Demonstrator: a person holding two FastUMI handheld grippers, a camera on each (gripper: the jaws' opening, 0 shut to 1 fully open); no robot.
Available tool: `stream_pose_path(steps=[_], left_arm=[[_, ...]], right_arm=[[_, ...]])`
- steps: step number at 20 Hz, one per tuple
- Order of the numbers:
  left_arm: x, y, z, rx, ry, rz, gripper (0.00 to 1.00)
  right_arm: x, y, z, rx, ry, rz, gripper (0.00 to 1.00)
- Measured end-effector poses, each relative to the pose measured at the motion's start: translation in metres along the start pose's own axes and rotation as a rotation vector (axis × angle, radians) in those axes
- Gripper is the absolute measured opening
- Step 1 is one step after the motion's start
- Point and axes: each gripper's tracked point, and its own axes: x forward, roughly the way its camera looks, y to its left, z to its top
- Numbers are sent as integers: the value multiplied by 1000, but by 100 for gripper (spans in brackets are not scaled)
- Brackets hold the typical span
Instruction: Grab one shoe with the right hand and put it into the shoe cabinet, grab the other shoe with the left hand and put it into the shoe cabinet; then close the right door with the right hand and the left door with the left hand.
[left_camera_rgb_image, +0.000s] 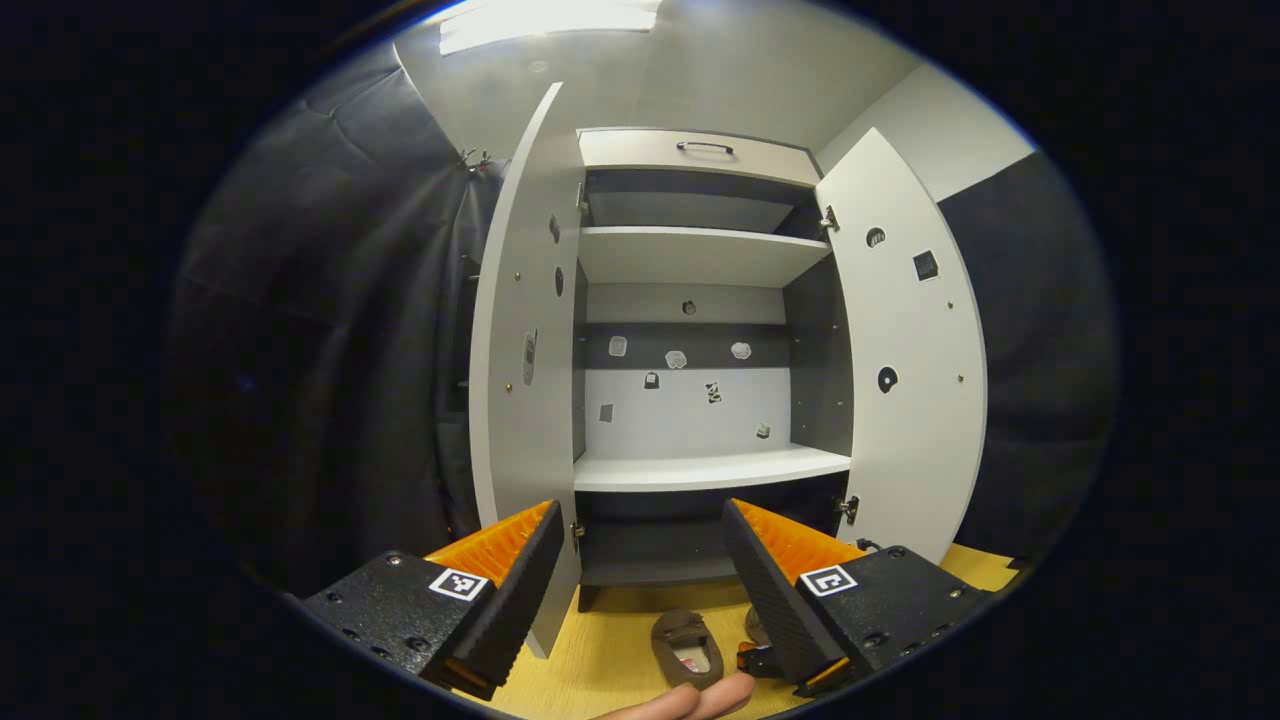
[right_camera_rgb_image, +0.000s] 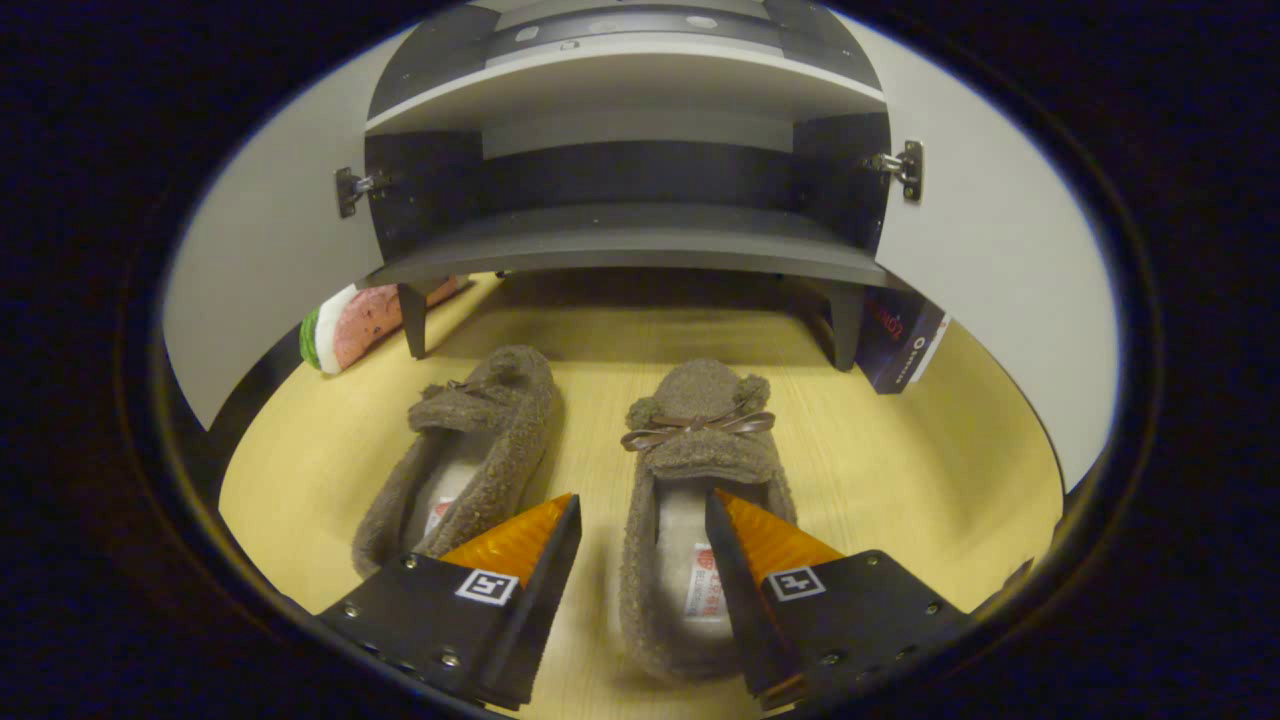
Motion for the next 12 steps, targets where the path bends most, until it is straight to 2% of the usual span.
stream_pose_path(steps=[1, 2, 3, 4, 5, 7, 8, 12], left_arm=[[2, -1, -1, -4, -1, -4, 98], [5, 1, -4, -15, 5, -2, 97], [9, 2, -6, -30, 11, -2, 98], [15, 2, -9, -40, 16, -1, 98], [21, 3, -12, -43, 23, -1, 97], [33, 2, -18, -45, 33, -6, 98], [38, 1, -22, -48, 38, -12, 98], [53, -9, -42, -83, 72, -63, 98]], right_arm=[[4, 1, 3, -8, -13, 10, 54], [7, 10, 3, -9, -27, 71, 48], [15, 13, 4, -2, -42, 87, 48], [13, 0, 4, 22, -29, 73, 49], [18, 1, 8, 82, -35, 91, 6], [22, 3, 5, 156, -29, 127, 6], [23, 1, 8, 150, -46, 124, 6], [30, -1, 14, 108, -93, 63, 6]])
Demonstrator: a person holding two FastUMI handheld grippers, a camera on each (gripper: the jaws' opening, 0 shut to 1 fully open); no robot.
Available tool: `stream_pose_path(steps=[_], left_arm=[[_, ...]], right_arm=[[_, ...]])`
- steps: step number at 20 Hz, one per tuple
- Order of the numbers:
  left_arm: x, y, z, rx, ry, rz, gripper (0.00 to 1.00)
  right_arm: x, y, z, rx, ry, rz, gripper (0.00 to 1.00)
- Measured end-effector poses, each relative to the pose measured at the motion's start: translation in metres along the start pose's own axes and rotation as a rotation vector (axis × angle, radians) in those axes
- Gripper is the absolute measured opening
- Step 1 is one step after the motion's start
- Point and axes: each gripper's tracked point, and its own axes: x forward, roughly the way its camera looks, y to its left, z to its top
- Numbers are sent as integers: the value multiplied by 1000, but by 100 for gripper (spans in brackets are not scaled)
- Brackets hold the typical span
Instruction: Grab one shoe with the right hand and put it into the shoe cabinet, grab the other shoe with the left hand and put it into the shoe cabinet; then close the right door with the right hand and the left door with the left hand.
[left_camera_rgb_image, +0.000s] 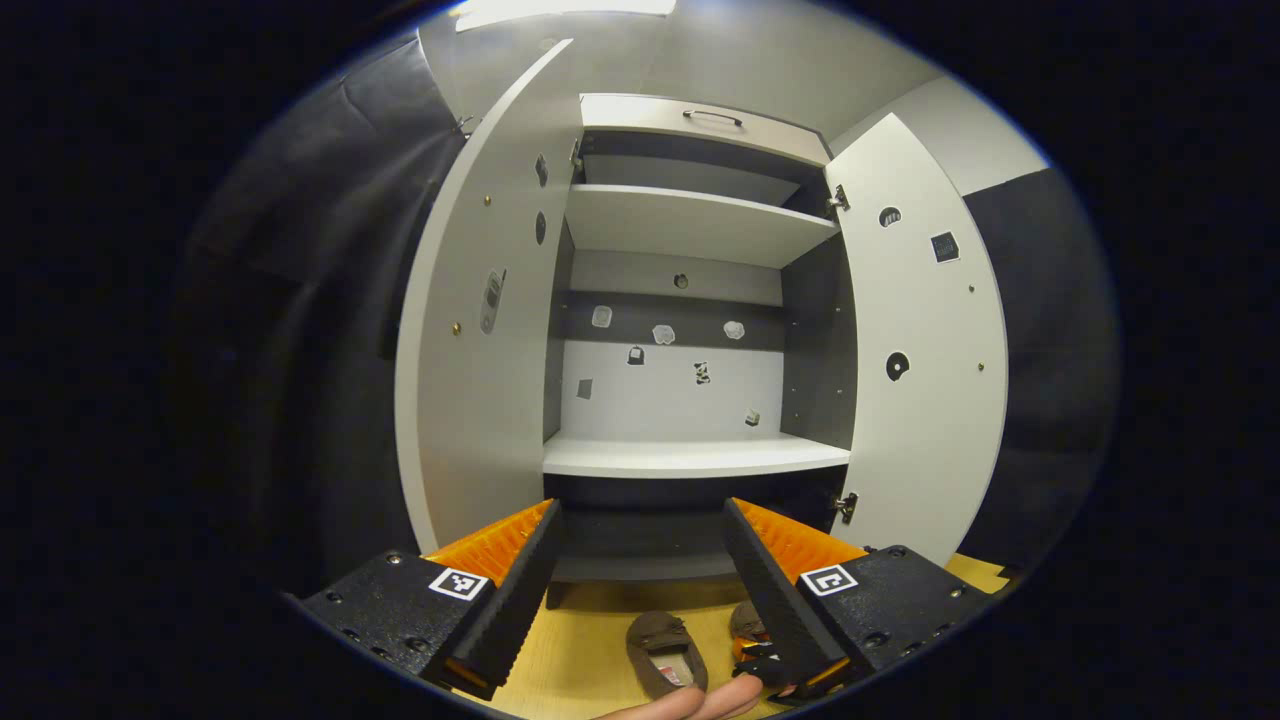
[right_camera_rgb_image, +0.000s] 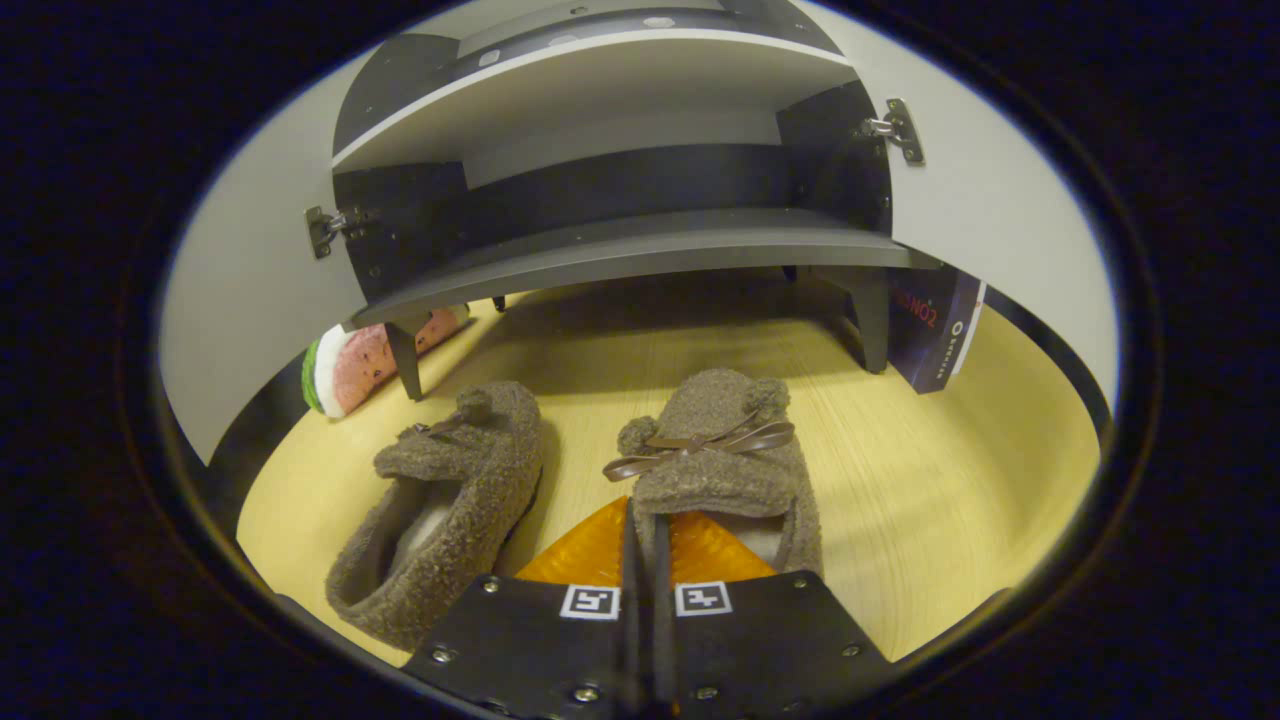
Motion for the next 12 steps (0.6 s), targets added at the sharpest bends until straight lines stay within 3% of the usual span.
stream_pose_path(steps=[4, 12], left_arm=[[11, 11, -17, 2, 26, 12, 98], [33, 13, -20, 69, 10, 9, 98]], right_arm=[[-17, 1, 1, 88, -23, 46, 1], [-77, -22, 56, 78, -137, 67, 1]])
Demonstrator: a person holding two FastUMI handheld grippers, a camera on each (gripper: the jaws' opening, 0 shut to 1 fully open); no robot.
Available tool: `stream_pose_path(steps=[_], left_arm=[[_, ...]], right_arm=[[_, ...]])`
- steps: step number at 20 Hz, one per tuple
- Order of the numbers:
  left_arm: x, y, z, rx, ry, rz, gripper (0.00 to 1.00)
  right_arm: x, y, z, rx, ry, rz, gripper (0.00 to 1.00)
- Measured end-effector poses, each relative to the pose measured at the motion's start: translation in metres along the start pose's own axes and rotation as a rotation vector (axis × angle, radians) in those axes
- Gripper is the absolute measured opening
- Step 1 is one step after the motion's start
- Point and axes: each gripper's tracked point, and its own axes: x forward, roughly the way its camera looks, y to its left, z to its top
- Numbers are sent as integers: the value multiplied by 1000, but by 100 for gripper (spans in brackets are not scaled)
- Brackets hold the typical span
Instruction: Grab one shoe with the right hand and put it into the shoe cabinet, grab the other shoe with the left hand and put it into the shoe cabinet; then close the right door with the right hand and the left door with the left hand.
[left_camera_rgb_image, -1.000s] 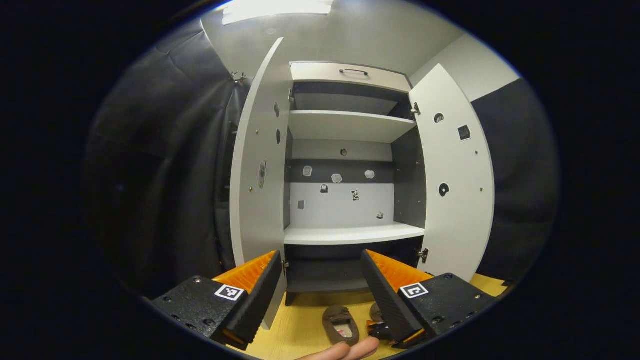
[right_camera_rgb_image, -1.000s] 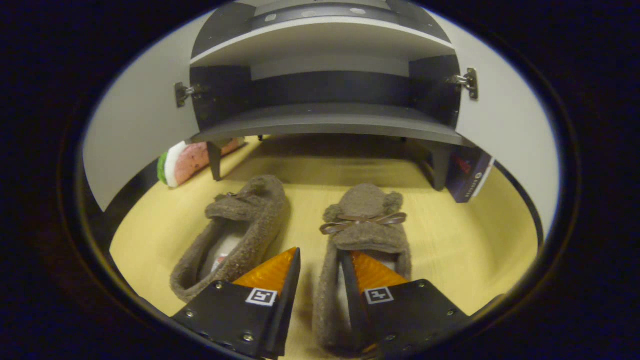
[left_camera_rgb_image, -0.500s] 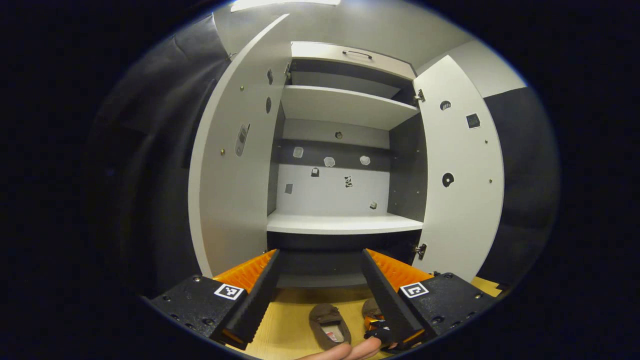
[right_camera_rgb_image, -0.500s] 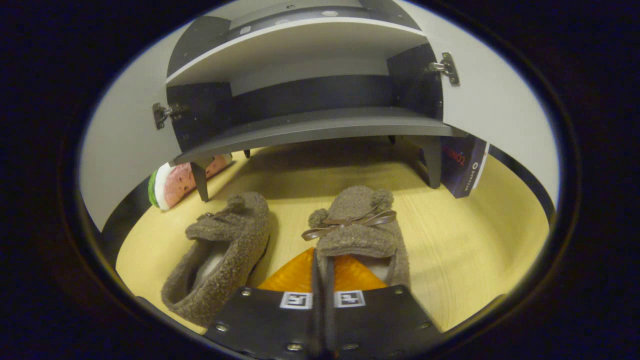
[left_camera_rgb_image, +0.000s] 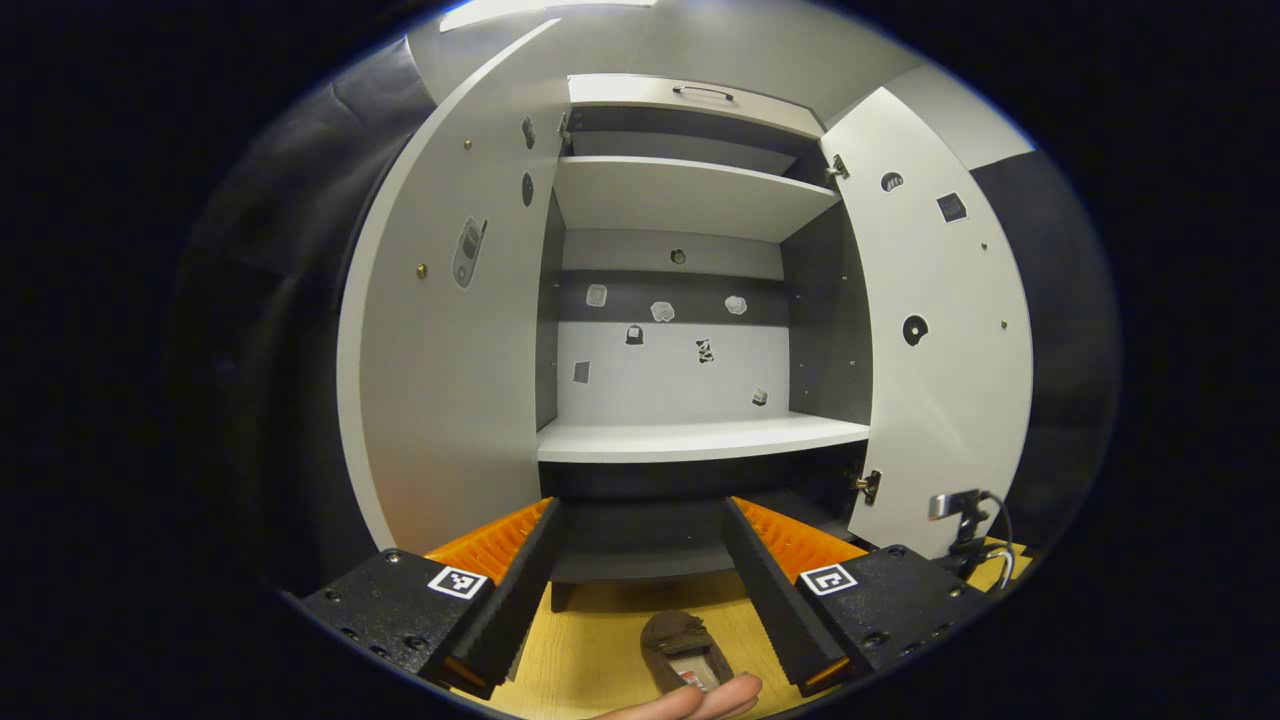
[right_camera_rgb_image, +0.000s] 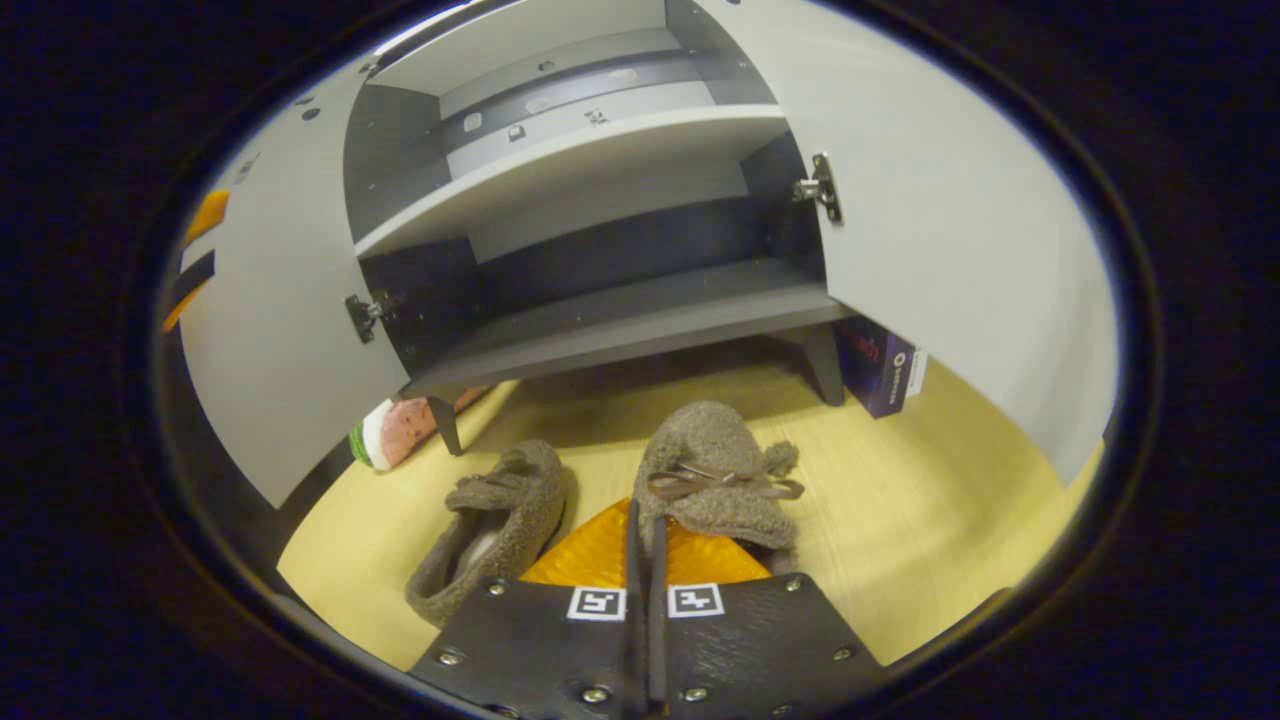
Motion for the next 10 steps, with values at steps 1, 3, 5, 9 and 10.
stream_pose_path(steps=[1, 3, 5, 9, 10], left_arm=[[3, 1, 3, 12, -5, 4, 98], [7, 2, 8, 29, -12, 11, 100], [8, 2, 10, 41, -12, 7, 98], [7, 2, 17, 25, -23, 2, 98], [7, 2, 17, 20, -26, 3, 97]], right_arm=[[-9, -4, 15, -20, -21, -9, 1], [-29, -2, 46, -31, -59, 2, 1], [-52, 1, 87, -40, -109, 25, 1], [-97, 23, 181, -94, -236, 85, 1], [-106, 27, 200, -114, -258, 92, 2]])
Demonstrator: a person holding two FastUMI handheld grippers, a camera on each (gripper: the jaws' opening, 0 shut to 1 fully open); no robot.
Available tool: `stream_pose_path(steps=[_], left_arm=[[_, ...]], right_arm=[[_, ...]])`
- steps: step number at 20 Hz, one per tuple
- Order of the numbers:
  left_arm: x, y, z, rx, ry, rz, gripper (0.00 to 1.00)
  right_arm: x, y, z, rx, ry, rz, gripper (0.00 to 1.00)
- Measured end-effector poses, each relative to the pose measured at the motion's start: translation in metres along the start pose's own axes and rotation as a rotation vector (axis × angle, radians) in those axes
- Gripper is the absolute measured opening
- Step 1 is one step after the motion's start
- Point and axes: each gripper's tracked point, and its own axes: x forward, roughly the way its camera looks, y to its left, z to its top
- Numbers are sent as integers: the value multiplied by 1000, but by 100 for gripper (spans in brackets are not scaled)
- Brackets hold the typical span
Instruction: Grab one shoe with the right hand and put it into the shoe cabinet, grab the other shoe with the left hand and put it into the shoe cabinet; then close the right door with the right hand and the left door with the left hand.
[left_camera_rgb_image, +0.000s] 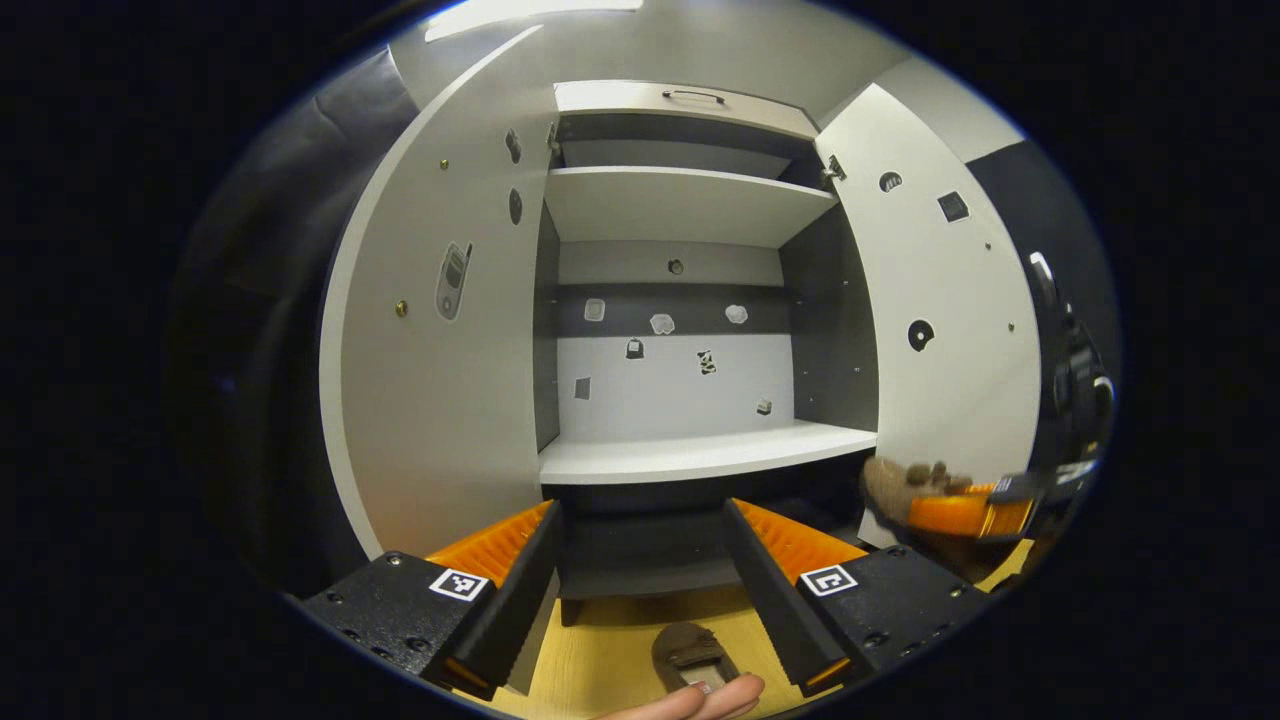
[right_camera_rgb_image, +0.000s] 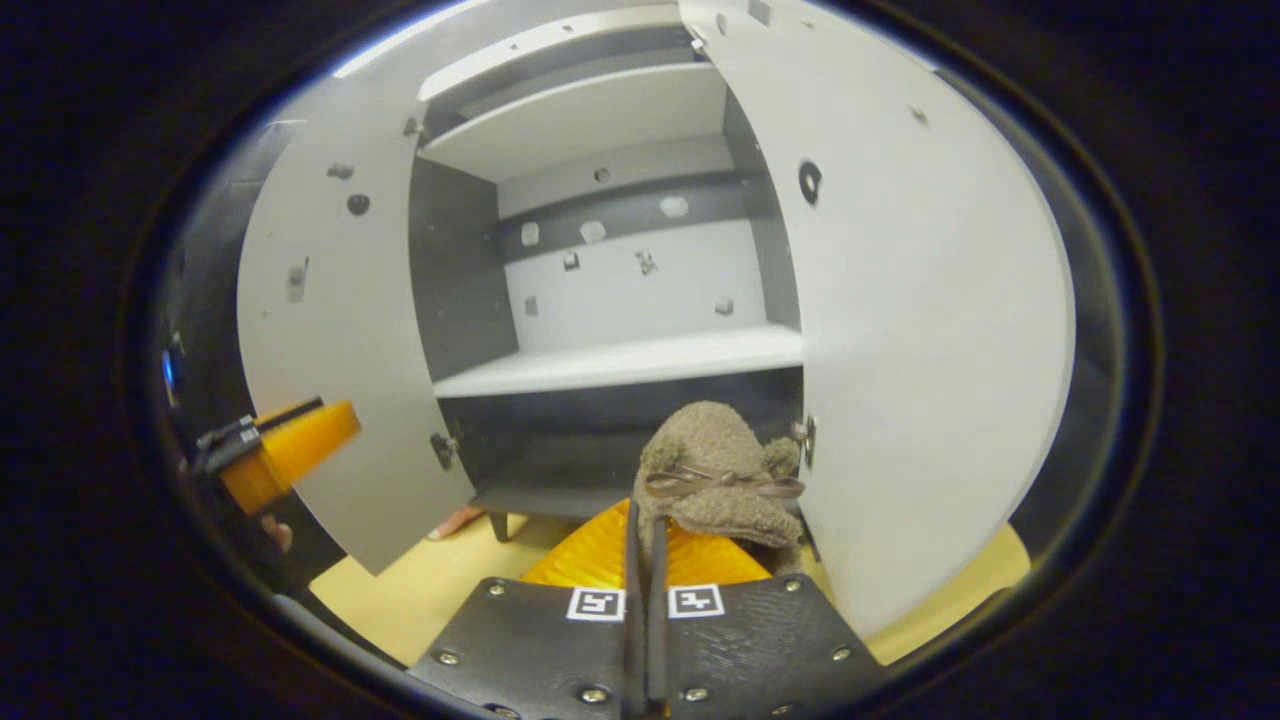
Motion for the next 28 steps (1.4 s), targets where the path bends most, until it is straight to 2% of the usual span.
stream_pose_path(steps=[3, 8, 10, 15, 21, 25, 28], left_arm=[[-5, -1, -4, -22, -2, -4, 98], [-10, 3, -23, -36, 28, -17, 98], [-10, 7, -24, -51, 23, -17, 100], [-10, 14, -16, -42, -1, -2, 98], [-13, 14, -17, -77, 5, -4, 98], [-22, 18, -31, -99, 24, -5, 100], [-25, 12, -39, -131, 42, -19, 98]], right_arm=[[-2, 6, 57, -65, -50, 11, 2], [17, 15, 123, -133, -67, 1, 2], [35, 16, 145, -170, -61, -21, 2], [109, 20, 190, -244, -72, -97, 2], [209, 14, 170, -338, -9, -140, 2], [252, 1, 146, -384, 30, -189, 2], [278, 3, 132, -425, 44, -145, 2]])
